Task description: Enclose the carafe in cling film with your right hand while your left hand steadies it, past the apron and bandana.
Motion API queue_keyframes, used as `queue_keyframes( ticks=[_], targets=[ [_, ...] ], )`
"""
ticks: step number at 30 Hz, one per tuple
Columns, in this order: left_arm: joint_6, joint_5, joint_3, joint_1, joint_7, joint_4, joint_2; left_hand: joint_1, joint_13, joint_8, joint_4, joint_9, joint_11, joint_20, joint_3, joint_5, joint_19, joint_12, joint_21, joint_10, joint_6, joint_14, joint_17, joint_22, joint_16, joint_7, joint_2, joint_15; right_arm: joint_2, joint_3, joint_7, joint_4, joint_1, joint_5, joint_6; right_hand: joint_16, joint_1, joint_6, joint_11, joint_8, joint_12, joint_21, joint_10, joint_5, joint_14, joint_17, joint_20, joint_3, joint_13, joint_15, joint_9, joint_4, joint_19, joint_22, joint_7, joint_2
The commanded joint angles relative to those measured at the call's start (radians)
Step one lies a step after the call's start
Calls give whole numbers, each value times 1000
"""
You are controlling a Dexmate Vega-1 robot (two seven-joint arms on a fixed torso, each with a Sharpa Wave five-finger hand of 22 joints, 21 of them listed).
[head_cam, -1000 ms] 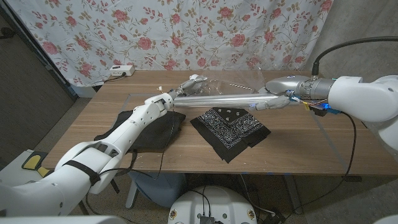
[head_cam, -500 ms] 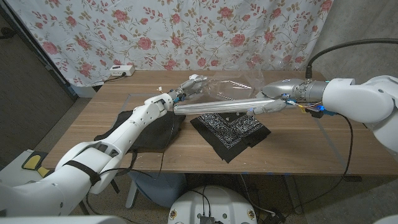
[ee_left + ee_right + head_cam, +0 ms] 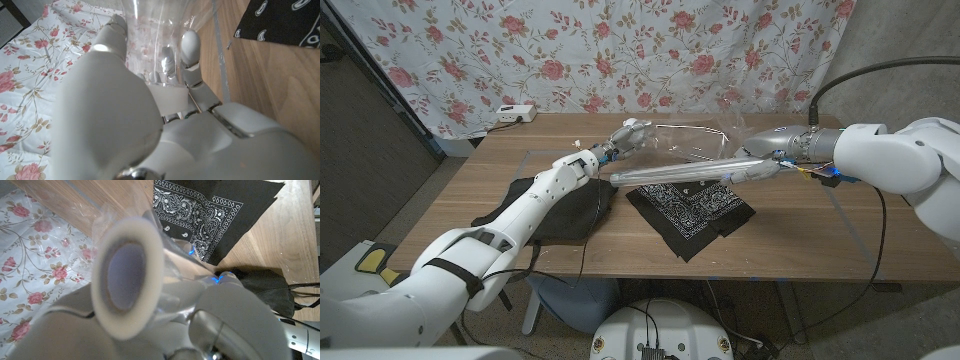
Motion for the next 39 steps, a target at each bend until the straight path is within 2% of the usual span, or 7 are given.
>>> queue_keyframes(
  ticks=[1, 13, 22, 27, 32, 35, 39],
  targets=[
    [19, -51, -42, 35, 61, -39, -15, 273, -8, 139, -3, 13, -1, -5, 10, -3, 3, 0, -2, 4, -4, 61, -2, 0, 470, 4, 273, -30, -9, -10, -6, -11, -10, -32, -44, 8, -19, 17, 1, 6, 66, 0, 6, 5, -2, 3, -29, -3, 43, -114, 3, -6, 11, 2, -12, 42],
    [23, -62, -45, 35, 43, -35, -23, 274, 0, 141, -3, 10, -2, -5, 12, -3, 4, 5, -1, 2, 0, 59, 4, -1, 474, 3, 273, -32, -28, -39, 0, -16, -25, -41, -70, 9, -11, 21, 0, 15, 77, -3, 14, 8, 0, 3, -31, -1, 45, -115, 3, -12, 9, 4, -12, 45],
    [26, -55, -34, 65, 37, -75, -6, 274, -6, 139, -3, 3, 1, -5, 12, -3, 3, 3, -1, 3, 0, 55, 2, -2, 471, 5, 272, -31, -6, 5, 17, -39, -64, -94, -81, 10, -2, 21, 2, 20, 82, -3, 15, 10, 1, 4, -32, 1, 46, -115, 4, -18, 10, 5, -15, 48],
    [22, -48, -26, 81, 31, -90, 3, 274, -6, 138, -3, -1, -1, -5, 13, -3, 3, 2, 0, 2, 2, 56, 3, -2, 472, 7, 273, -30, -11, 4, 27, -51, -60, -102, -96, 10, 1, 21, 2, 21, 84, -3, 16, 11, 1, 4, -33, 1, 46, -115, 3, -20, 8, 6, -15, 48],
    [25, -60, -31, 95, 30, -99, 1, 276, -16, 137, -4, -5, 11, -5, 13, -2, 0, -2, -1, 4, -1, 55, 4, -3, 473, 14, 271, -26, -20, -9, 31, -59, -60, -112, -119, 10, 5, 20, 2, 23, 86, -3, 16, 12, 0, 4, -33, 2, 46, -114, 2, -23, 8, 6, -14, 49],
    [15, -67, -36, 98, 28, -98, -8, 275, -14, 139, -3, -2, 11, -5, 14, -3, 1, 0, 0, 4, -4, 51, 7, -3, 473, 14, 273, -25, -38, -32, 23, -66, -45, -109, -137, 10, 9, 21, 2, 25, 87, -4, 17, 12, 0, 4, -33, 3, 47, -114, 2, -25, 7, 6, -15, 49],
    [9, -70, -40, 97, 35, -100, -15, 276, -12, 137, -3, -7, 11, -5, 14, -3, 0, 2, 1, 2, -2, 49, 7, -2, 473, 14, 272, -21, -36, -33, 21, -70, -47, -110, -142, 10, 12, 20, 3, 26, 88, -4, 17, 12, -1, 4, -33, 4, 47, -114, 1, -27, 7, 7, -16, 50]
  ],
)
